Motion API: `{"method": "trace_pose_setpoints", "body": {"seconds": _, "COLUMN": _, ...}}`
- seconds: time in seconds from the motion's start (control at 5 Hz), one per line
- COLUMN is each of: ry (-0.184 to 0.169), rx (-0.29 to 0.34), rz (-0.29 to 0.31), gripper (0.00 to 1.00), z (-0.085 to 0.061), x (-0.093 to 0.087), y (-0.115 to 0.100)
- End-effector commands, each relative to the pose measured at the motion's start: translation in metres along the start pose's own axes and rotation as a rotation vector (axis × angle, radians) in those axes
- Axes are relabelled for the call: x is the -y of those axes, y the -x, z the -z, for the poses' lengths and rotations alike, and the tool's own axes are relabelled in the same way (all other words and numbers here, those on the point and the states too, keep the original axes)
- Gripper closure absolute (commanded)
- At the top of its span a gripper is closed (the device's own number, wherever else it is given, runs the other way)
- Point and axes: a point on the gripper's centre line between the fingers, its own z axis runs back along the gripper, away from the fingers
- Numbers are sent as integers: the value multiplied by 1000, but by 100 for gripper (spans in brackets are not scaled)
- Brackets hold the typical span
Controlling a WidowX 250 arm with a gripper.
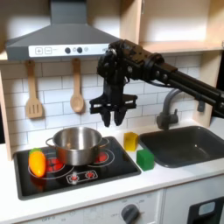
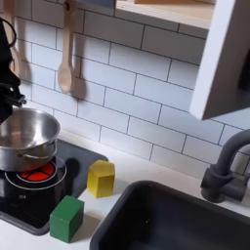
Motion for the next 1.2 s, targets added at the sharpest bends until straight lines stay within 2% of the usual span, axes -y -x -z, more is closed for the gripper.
{"method": "trace_pose_setpoints", "body": {"seconds": 0.0, "ry": -3, "rx": 2, "rz": 2, "gripper": 0, "z": -1, "x": 0, "y": 0}}
{"method": "trace_pose_setpoints", "body": {"seconds": 0.2, "ry": -3, "rx": 2, "rz": 2, "gripper": 0, "z": 0, "x": 0, "y": 0}}
{"method": "trace_pose_setpoints", "body": {"seconds": 0.4, "ry": 11, "rx": -26, "rz": -4, "gripper": 0, "z": 9, "x": 0, "y": 5}}
{"method": "trace_pose_setpoints", "body": {"seconds": 0.8, "ry": 23, "rx": -35, "rz": 14, "gripper": 0, "z": 18, "x": 0, "y": 7}}
{"method": "trace_pose_setpoints", "body": {"seconds": 1.0, "ry": -6, "rx": -37, "rz": 40, "gripper": 0, "z": 21, "x": -3, "y": 5}}
